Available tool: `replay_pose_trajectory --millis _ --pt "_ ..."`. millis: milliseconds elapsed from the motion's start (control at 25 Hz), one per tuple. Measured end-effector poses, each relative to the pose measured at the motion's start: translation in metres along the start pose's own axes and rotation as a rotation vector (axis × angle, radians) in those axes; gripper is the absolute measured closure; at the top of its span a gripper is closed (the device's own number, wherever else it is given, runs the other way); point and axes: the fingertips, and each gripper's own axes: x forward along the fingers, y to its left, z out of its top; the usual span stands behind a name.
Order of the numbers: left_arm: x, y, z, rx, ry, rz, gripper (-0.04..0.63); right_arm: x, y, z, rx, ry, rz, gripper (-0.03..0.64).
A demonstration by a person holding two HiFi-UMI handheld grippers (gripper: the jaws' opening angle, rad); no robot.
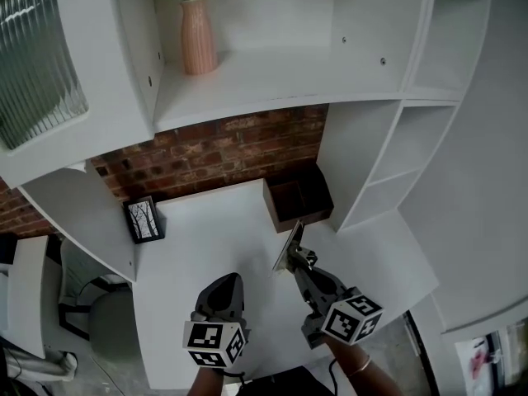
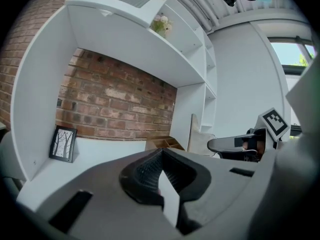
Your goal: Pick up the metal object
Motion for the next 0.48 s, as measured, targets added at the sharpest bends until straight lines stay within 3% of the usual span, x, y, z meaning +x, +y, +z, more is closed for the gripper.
replay_pose_trajectory --millis 480 --pt "-0.033 -0.005 0.009 0.027 -0.034 -0.02 0.586 -0.028 0.041 -0.005 -0.296 0.023 -0.049 0.611"
